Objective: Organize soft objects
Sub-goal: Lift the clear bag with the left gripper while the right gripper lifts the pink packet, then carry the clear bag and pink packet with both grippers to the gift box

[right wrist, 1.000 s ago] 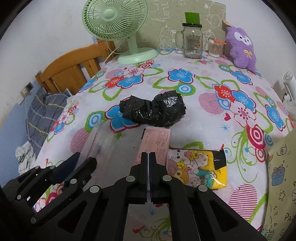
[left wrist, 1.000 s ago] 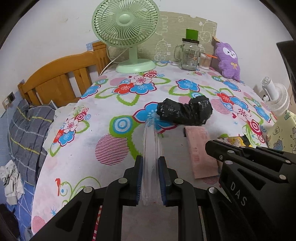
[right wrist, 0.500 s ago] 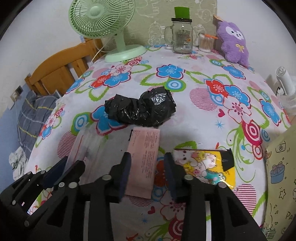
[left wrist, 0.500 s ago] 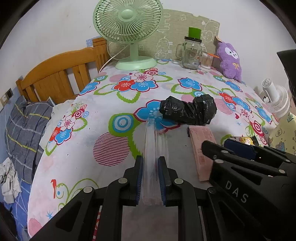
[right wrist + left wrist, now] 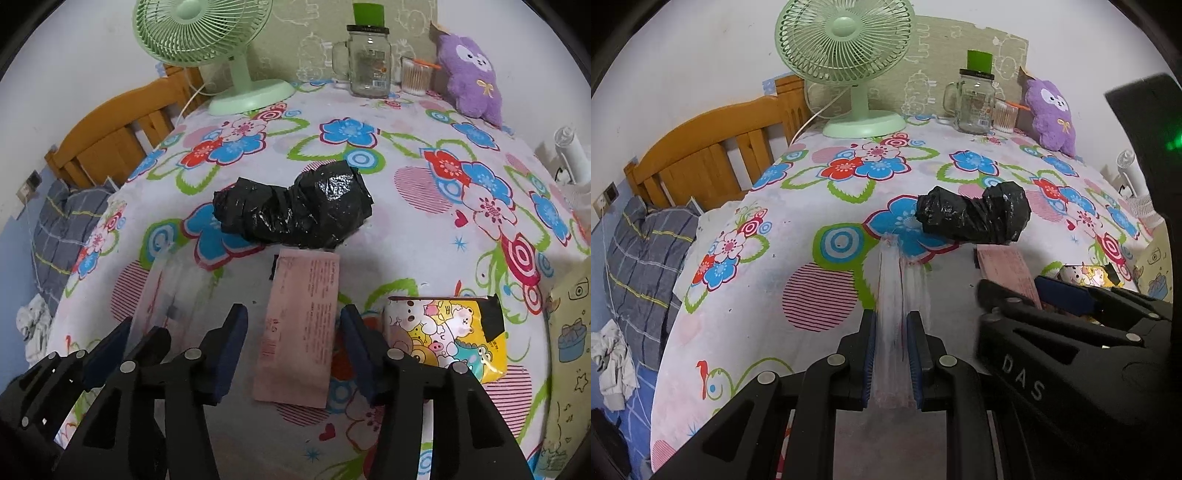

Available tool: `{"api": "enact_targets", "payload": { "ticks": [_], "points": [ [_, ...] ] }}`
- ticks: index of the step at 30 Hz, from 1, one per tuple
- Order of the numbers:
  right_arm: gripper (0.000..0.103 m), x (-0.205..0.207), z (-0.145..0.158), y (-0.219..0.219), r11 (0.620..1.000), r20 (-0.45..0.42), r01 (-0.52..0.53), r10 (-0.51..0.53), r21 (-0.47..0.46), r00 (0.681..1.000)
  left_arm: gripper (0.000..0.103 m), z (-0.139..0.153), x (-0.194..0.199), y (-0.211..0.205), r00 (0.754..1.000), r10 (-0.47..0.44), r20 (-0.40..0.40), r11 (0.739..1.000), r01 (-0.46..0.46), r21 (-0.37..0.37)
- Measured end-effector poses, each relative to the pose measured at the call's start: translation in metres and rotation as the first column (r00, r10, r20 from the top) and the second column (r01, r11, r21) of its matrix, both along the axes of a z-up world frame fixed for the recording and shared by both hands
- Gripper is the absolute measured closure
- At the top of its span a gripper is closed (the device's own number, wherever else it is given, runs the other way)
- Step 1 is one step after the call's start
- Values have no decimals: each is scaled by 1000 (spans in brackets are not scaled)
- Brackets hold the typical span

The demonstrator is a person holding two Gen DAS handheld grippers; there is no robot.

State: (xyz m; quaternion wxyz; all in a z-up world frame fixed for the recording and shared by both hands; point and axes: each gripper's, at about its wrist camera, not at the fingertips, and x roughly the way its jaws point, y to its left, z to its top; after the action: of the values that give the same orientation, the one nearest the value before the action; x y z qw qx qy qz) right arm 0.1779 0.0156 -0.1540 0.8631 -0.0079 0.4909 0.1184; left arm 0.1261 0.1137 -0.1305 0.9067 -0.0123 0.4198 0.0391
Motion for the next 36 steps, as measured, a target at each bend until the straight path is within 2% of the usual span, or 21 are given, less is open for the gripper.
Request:
{"api": "enact_targets", "payload": {
  "ticks": [1,6,23,36],
  "points": [
    [61,0,0,0,1000,-1,-5,5,-3,1000,88,0,0,-1,1000,1,-1,1000,-1,-1],
    [63,-3,2,-4,1000,-4,-7,7,4,1000,88,3,-2,-4,1000,-5,0,1000,5,-4],
    [63,-34,43,-30,1000,96,-14,15,-3,995,88,31,-23,-33,998,-38,50,999,39,-11],
    [63,-62,83,-60,1000,176,9,-11,12,984,89,67,-45,-63,990,-61,124,998,61,-2]
  ]
}}
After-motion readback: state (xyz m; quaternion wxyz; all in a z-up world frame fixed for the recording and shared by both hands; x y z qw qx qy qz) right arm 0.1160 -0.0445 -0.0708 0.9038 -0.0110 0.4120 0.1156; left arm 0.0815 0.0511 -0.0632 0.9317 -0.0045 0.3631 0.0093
